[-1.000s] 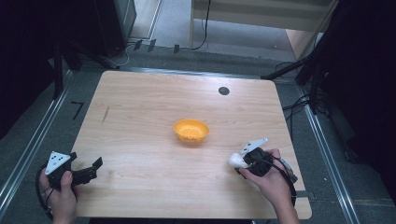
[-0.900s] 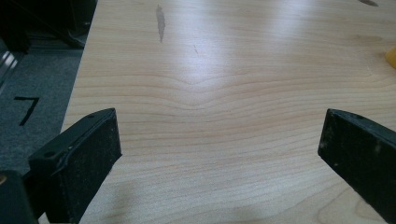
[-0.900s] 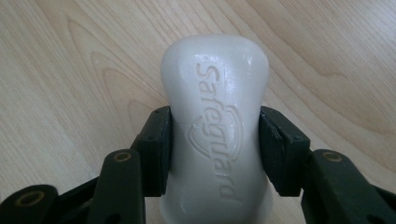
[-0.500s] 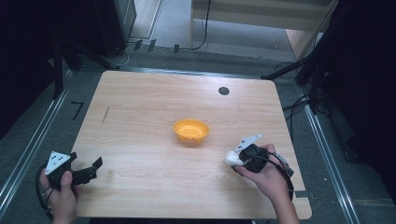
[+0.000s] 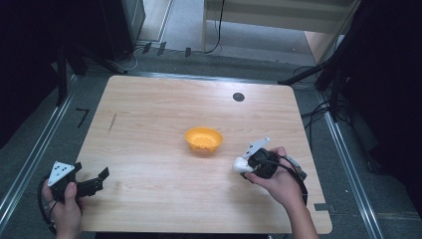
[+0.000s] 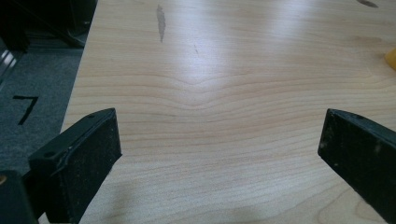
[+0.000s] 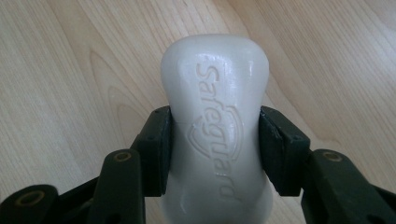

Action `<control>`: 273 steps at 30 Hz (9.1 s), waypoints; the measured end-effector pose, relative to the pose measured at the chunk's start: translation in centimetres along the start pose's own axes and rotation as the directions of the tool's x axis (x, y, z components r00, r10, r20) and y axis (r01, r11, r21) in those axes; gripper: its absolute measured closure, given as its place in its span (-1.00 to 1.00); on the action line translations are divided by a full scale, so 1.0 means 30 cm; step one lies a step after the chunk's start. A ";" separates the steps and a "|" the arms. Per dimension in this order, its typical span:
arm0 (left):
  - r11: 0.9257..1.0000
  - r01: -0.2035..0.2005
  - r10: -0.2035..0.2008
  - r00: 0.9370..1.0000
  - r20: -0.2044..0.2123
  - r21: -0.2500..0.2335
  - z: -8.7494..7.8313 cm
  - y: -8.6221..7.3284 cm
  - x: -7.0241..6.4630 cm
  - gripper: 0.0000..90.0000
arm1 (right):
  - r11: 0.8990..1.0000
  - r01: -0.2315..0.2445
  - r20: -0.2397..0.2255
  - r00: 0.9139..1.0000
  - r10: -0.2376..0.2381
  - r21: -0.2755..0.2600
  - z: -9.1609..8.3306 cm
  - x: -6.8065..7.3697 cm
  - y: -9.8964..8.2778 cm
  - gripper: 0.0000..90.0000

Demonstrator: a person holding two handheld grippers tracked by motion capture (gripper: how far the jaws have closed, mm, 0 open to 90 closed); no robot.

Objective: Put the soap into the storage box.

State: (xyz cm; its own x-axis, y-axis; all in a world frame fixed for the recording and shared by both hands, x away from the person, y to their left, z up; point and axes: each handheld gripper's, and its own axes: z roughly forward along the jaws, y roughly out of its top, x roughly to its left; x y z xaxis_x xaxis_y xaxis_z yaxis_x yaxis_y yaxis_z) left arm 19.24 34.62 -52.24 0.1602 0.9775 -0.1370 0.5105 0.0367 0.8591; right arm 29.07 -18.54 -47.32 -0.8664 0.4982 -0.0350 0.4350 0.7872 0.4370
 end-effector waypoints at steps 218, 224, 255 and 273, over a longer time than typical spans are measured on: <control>1.000 0.008 -0.008 1.000 0.000 0.003 0.003 0.001 0.003 -1.00 | 0.993 -0.069 0.033 0.997 0.073 -0.095 0.070 -0.095 0.034 -0.53; 1.000 0.009 -0.009 1.000 0.000 0.003 0.003 0.001 0.003 -1.00 | 0.991 -0.105 0.065 0.992 0.111 -0.080 0.072 -0.067 0.000 -0.86; 1.000 -0.012 0.012 1.000 -0.006 0.004 0.002 0.000 -0.004 -1.00 | 0.959 -0.220 0.108 0.964 0.241 -0.176 0.020 -0.009 -0.287 -1.00; 1.000 -0.027 0.027 1.000 -0.012 0.007 0.002 -0.001 -0.011 -1.00 | 0.897 -0.323 0.131 0.918 0.374 -0.301 -0.018 0.021 -0.512 -1.00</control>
State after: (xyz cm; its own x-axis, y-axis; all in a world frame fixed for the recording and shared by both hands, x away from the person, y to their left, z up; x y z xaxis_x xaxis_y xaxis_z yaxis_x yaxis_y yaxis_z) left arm 19.21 34.27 -52.23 0.1643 0.9805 -0.1078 0.5120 0.0087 0.8590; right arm 21.70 -30.54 -53.57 -0.6004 0.7996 0.0136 0.5964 0.4364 0.6737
